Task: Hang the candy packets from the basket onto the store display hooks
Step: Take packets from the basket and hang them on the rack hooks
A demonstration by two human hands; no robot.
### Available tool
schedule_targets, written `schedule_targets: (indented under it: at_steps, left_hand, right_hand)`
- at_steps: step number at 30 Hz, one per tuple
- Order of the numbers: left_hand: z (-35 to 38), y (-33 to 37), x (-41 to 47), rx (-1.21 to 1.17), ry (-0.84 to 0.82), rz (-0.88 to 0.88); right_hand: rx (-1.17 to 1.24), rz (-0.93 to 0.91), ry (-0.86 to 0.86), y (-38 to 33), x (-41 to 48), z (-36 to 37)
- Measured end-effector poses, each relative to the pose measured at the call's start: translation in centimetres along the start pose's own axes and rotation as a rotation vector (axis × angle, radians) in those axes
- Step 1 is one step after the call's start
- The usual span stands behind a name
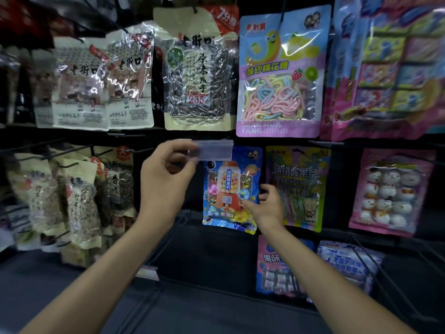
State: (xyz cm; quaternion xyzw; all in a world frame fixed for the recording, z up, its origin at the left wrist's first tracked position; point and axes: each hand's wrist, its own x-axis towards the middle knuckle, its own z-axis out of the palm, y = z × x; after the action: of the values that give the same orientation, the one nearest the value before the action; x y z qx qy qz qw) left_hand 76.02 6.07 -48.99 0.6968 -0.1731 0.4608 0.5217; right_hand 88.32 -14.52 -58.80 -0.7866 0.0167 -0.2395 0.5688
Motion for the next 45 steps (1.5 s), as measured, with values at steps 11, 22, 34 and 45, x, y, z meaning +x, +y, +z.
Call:
schedule_targets:
  at_steps: [11, 22, 34, 45]
  left_hand:
    - [0.8, 1.4, -9.0, 0.439, -0.22, -0.082]
    - [5.0, 5.4, -21.4, 0.707, -0.696, 0.056]
    - [8.1, 4.0, -38.0, 0.695, -1.241, -0.003]
    - [9.1, -1.0, -49.2, 0.817, -1.455, -0.642]
  right_hand:
    - [-0.167, -0.167, -0.184, -2.1, -8.3, -7.8]
    - [-0.473, -0.326, -0.425, 0.5, -18.2, -22.8]
    - [-0.65, -0.092, -0.671, 13.2, -29.9, -31.5]
    - [-1.034, 0.026, -1.096, 19.0, -35.3, -31.1]
